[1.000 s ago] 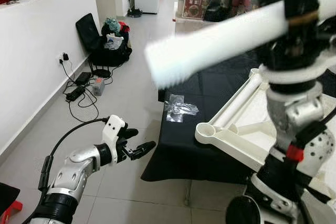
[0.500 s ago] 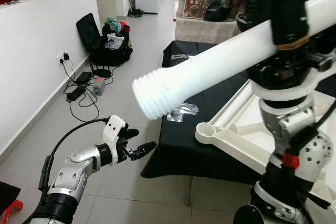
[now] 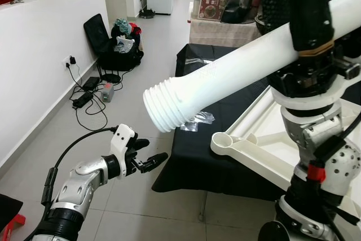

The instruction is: Building children table

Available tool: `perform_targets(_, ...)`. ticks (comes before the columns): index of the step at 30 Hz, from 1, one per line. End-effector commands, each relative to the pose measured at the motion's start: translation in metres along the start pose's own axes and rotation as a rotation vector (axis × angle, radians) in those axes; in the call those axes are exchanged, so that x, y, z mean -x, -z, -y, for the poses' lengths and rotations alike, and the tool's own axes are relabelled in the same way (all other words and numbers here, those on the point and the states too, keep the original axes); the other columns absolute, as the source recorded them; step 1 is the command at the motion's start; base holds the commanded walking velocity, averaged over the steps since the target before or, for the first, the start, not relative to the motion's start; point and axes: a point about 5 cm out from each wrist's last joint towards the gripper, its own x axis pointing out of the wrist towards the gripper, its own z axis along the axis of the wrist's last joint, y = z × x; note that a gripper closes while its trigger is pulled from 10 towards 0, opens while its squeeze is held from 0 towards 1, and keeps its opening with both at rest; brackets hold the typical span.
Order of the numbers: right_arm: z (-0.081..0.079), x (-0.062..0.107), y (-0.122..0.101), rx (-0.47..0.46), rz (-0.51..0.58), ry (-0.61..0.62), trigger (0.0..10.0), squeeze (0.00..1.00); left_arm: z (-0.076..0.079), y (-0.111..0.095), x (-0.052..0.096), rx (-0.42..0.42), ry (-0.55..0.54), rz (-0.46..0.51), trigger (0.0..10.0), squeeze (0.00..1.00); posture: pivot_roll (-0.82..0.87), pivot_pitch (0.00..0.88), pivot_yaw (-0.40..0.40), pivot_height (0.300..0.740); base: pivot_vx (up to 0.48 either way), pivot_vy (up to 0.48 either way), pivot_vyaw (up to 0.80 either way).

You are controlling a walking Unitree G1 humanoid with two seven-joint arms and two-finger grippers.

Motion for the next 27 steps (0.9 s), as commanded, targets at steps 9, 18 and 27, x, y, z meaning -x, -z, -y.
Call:
perform_targets(9, -0.005, -0.002, 0.006, 0.034, -0.028, -0.059, 10.0, 0.00, 0.000, 0.003, 0.003, -0.006, 0.011, -0.029, 10.0, 0.00, 0.10, 0.000, -0.063, 0.740, 0.000, 0.000, 0.00)
perform_targets(18, -0.003, 0.004, 0.004, 0.250, -0.300, -0.007, 10.0, 0.00, 0.000, 0.004, 0.003, -0.020, 0.018, -0.041, 10.0, 0.00, 0.09, 0.000, -0.061, 0.740, 0.000, 0.000, 0.00)
perform_targets(27, -0.014, -0.003, 0.010, 0.280, -0.309, -0.094, 10.0, 0.00, 0.000, 0.006, 0.001, -0.030, 0.033, -0.052, 10.0, 0.00, 0.09, 0.000, -0.044, 0.740, 0.000, 0.000, 0.00)
